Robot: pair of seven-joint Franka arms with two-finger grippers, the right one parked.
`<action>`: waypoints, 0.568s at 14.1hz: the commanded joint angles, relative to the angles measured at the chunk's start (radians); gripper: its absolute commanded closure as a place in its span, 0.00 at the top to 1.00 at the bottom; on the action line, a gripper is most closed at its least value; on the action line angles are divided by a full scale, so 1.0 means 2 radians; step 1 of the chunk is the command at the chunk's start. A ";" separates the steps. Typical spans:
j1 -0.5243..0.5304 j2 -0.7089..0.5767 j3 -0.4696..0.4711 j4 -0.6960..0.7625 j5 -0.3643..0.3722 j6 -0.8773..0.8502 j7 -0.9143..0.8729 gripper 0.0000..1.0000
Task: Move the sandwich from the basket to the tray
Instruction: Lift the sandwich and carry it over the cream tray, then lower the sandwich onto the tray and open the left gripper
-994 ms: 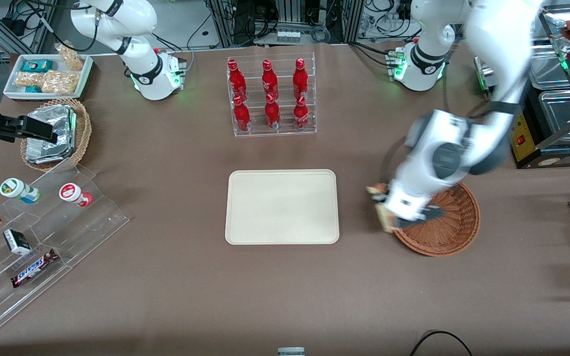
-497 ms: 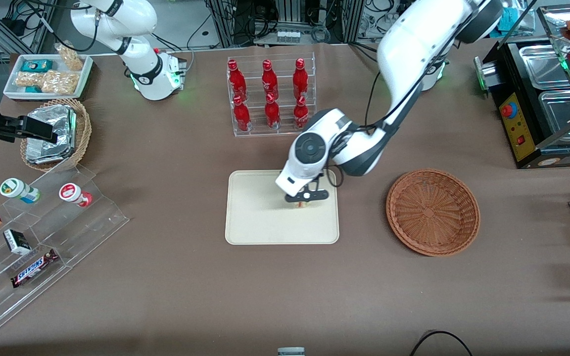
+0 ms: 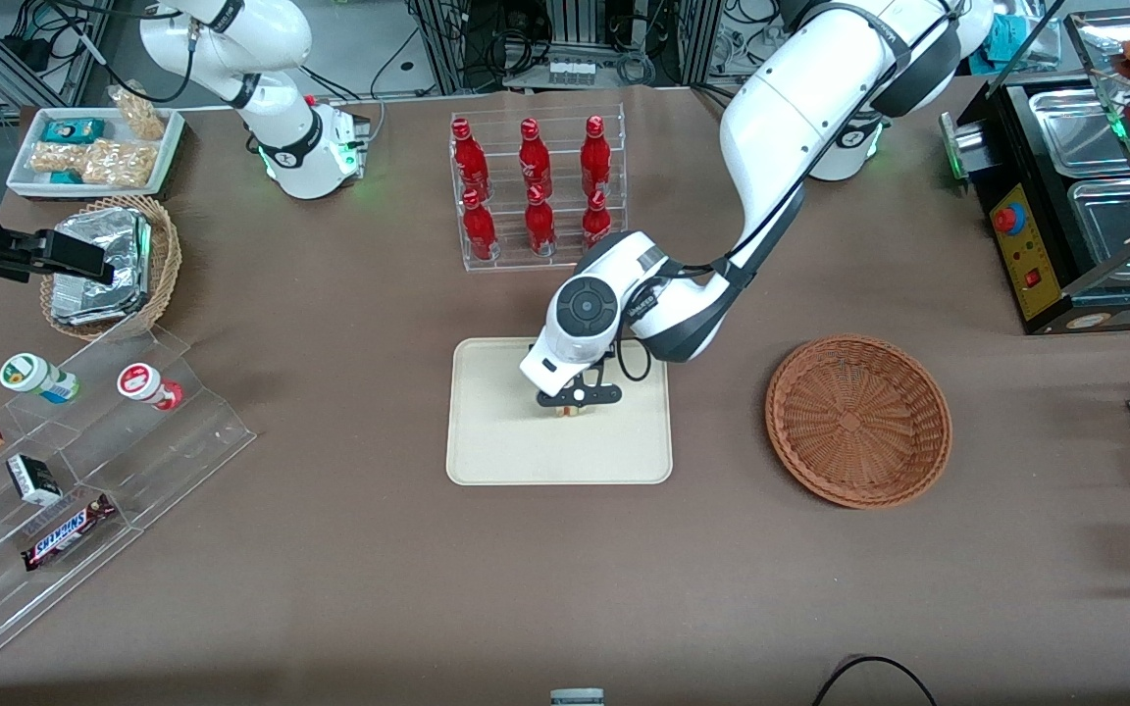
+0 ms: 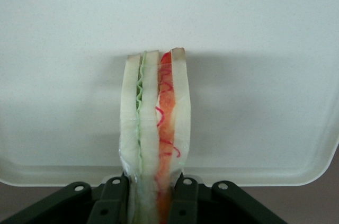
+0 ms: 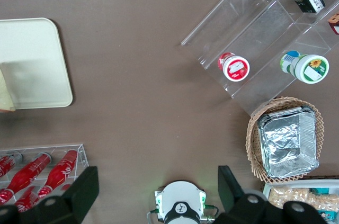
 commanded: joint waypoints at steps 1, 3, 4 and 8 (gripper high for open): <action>-0.003 0.003 0.007 0.021 0.010 -0.003 0.002 1.00; -0.004 -0.017 0.035 0.019 0.020 -0.012 -0.002 1.00; -0.002 -0.033 0.044 0.018 0.020 -0.031 -0.001 1.00; 0.055 -0.115 0.062 0.018 0.012 -0.142 0.025 1.00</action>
